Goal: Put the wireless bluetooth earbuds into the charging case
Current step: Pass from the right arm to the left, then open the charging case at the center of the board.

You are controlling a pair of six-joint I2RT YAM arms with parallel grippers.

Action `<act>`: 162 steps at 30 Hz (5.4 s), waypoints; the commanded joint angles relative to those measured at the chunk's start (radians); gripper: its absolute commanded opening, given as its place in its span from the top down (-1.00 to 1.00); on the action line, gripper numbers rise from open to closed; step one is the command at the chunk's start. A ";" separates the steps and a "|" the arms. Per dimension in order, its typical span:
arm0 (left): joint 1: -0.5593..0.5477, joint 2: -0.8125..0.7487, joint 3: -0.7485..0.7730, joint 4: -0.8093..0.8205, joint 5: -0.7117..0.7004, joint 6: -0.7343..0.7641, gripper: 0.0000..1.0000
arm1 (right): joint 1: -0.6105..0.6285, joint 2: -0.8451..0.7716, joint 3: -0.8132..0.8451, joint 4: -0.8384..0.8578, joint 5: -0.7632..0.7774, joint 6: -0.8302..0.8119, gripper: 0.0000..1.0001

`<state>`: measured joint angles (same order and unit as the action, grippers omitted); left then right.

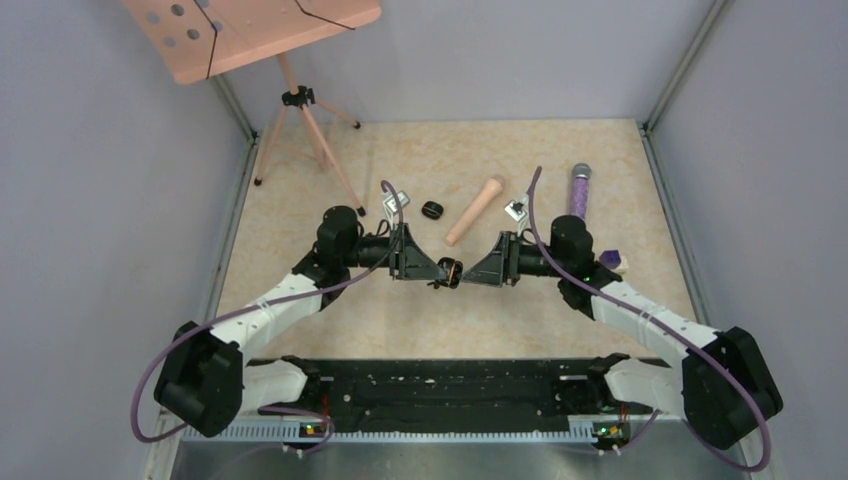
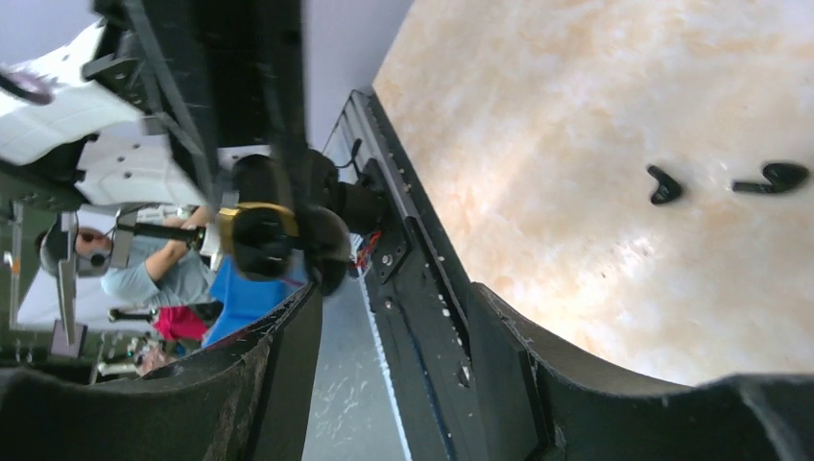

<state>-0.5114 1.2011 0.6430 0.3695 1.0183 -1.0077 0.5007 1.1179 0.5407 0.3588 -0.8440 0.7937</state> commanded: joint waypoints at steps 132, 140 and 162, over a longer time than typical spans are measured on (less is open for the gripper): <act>-0.027 0.119 0.100 -0.215 -0.178 0.201 -0.73 | 0.055 -0.178 -0.056 0.110 0.211 0.196 1.00; -0.028 0.156 0.114 -0.242 -0.195 0.221 -0.72 | 0.055 -0.209 -0.060 0.088 0.200 0.201 1.00; -0.028 0.050 0.192 -0.578 -0.343 0.388 -0.70 | -0.009 -0.207 -0.078 0.005 0.200 0.185 1.00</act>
<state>-0.5377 1.3308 0.7734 -0.0822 0.7456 -0.7063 0.5358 0.9249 0.4286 0.3676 -0.6415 0.9951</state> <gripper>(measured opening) 0.854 0.246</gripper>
